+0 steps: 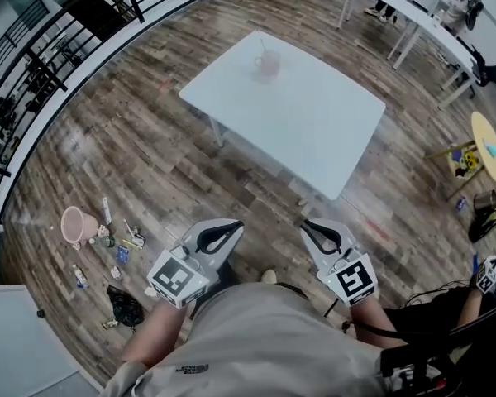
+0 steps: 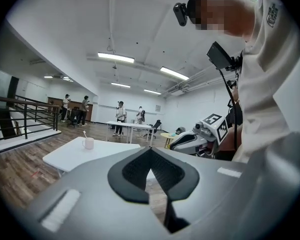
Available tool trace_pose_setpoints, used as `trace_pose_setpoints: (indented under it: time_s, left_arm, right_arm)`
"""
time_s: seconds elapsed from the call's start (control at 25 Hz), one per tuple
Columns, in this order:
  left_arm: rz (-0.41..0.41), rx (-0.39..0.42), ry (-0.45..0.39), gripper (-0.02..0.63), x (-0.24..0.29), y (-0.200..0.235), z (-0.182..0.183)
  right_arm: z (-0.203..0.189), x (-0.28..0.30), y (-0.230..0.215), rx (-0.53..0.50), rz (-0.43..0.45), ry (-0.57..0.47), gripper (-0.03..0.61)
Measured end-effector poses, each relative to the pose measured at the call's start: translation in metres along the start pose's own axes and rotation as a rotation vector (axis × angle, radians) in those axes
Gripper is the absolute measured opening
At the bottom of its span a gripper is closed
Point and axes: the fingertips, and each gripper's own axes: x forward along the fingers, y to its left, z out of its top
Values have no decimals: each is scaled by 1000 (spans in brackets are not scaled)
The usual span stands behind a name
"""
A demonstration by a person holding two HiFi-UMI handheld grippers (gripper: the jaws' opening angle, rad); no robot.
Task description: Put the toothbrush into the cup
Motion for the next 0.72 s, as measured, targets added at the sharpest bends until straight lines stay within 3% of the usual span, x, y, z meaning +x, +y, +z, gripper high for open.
trace_pose_setpoints:
  time_s: [0.2,0.72]
  left_arm:
    - [42,-39,31,6,-16,-37,-9]
    - [-61,24,-8,6,-54,-58,13]
  right_arm:
    - [-4,-27,24,-3,48,-27,40]
    - [14,-43,68,2,-35,-13,32]
